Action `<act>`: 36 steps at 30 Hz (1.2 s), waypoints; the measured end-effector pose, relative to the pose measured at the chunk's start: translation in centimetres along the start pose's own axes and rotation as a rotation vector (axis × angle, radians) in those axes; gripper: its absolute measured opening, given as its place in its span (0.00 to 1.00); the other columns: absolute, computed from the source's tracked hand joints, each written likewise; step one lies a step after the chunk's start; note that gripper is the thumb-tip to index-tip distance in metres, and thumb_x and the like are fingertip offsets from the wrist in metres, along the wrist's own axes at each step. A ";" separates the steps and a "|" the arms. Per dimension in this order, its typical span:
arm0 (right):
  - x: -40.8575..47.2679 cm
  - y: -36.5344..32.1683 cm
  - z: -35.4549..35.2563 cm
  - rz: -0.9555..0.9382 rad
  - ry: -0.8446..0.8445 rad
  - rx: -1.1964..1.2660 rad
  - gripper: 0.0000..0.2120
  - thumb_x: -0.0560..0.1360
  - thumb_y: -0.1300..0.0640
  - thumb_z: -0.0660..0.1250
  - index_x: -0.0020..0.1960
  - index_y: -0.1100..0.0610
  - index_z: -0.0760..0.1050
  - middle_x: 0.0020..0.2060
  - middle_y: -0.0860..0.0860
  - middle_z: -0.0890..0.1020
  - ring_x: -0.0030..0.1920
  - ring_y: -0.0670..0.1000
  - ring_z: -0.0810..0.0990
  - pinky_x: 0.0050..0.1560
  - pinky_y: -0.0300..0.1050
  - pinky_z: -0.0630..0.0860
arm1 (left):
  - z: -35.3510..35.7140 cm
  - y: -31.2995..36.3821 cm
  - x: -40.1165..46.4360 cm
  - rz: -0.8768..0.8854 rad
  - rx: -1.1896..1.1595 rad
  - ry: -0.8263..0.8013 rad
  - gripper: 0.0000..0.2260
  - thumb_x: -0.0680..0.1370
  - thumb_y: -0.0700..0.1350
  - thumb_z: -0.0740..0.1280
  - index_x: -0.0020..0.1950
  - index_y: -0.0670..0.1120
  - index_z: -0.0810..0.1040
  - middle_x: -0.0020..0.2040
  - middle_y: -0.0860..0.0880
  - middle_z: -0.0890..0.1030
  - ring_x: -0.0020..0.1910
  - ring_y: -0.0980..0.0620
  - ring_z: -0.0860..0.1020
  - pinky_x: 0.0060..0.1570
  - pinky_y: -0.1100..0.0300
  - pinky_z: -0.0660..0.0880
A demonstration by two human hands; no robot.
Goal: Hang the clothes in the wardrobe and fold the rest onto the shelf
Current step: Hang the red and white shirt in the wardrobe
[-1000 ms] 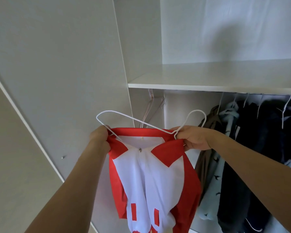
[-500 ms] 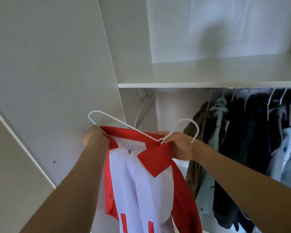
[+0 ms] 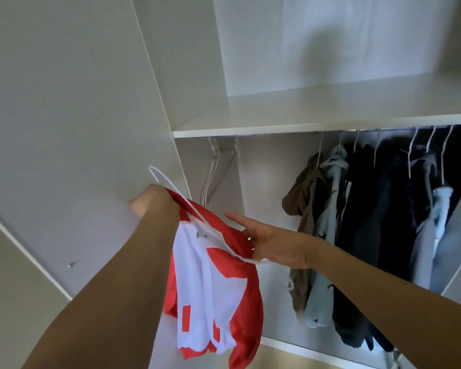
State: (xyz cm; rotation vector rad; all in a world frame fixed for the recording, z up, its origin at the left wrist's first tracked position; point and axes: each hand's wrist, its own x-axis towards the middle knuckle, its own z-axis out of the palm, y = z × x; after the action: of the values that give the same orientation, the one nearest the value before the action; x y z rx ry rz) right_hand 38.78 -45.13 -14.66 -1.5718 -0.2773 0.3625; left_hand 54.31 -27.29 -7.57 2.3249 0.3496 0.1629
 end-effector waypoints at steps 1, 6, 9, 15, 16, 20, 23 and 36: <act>-0.3 0.1 -0.3 -0.013 0.067 -0.074 0.42 0.73 0.76 0.60 0.67 0.32 0.58 0.58 0.49 0.73 0.56 0.49 0.76 0.59 0.45 0.76 | 0.1 0.3 0.1 0.046 0.088 0.004 0.05 0.75 0.42 0.65 0.50 0.48 0.76 0.40 0.49 0.72 0.53 0.49 0.78 0.52 0.60 0.72; -1.5 1.5 -0.4 -0.117 0.226 -0.666 0.48 0.70 0.52 0.74 0.69 0.25 0.42 0.59 0.47 0.64 0.59 0.47 0.71 0.62 0.44 0.73 | 0.6 3.1 -0.4 0.061 0.043 0.010 0.06 0.75 0.41 0.66 0.52 0.46 0.77 0.43 0.48 0.74 0.57 0.48 0.78 0.55 0.58 0.72; -1.0 1.5 0.4 -0.240 0.396 -0.678 0.36 0.73 0.40 0.66 0.69 0.26 0.45 0.55 0.45 0.63 0.55 0.43 0.70 0.57 0.35 0.73 | 1.7 4.6 -0.4 0.098 -0.046 0.016 0.09 0.74 0.41 0.66 0.55 0.46 0.78 0.47 0.49 0.76 0.58 0.49 0.78 0.53 0.59 0.72; -0.6 1.0 -0.9 -0.408 0.528 -0.680 0.22 0.81 0.55 0.58 0.72 0.43 0.58 0.54 0.46 0.68 0.51 0.37 0.71 0.52 0.29 0.70 | 3.2 6.9 0.6 -0.162 -0.843 -0.267 0.05 0.78 0.38 0.61 0.45 0.45 0.75 0.41 0.48 0.76 0.36 0.52 0.75 0.27 0.65 0.75; -1.1 0.8 -1.5 -0.419 0.503 -0.658 0.23 0.81 0.59 0.58 0.71 0.43 0.59 0.54 0.47 0.71 0.51 0.38 0.72 0.53 0.30 0.69 | 3.5 6.6 1.6 -0.194 -0.862 -0.291 0.07 0.76 0.36 0.60 0.40 0.45 0.72 0.37 0.47 0.74 0.35 0.50 0.75 0.28 0.62 0.75; -3.1 -1.0 -4.1 -0.267 0.400 -0.700 0.25 0.79 0.63 0.59 0.72 0.47 0.61 0.61 0.47 0.74 0.59 0.43 0.74 0.63 0.40 0.70 | 4.8 5.5 3.8 -0.238 -0.829 -0.418 0.10 0.76 0.37 0.58 0.36 0.45 0.73 0.36 0.43 0.75 0.35 0.46 0.76 0.37 0.52 0.75; -3.5 -2.3 -5.5 -0.171 0.312 -0.738 0.24 0.76 0.59 0.58 0.73 0.53 0.66 0.68 0.48 0.72 0.66 0.45 0.72 0.69 0.46 0.69 | 4.1 5.7 2.3 -0.210 -0.793 -0.522 0.11 0.77 0.38 0.57 0.36 0.44 0.72 0.37 0.43 0.74 0.35 0.45 0.74 0.38 0.49 0.74; -6.9 -5.0 -9.1 0.072 0.188 -0.383 0.23 0.79 0.69 0.57 0.68 0.49 0.71 0.61 0.55 0.79 0.60 0.58 0.79 0.60 0.55 0.76 | 5.6 6.4 1.4 -0.110 -0.699 -0.639 0.10 0.73 0.41 0.68 0.32 0.44 0.74 0.25 0.45 0.77 0.24 0.47 0.77 0.32 0.57 0.78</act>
State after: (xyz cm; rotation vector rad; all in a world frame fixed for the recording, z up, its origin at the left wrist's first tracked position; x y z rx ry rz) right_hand 36.25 -56.06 -9.13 -1.9831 -0.1487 0.2219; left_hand 58.13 -34.96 -6.94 1.5503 0.0692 -0.4416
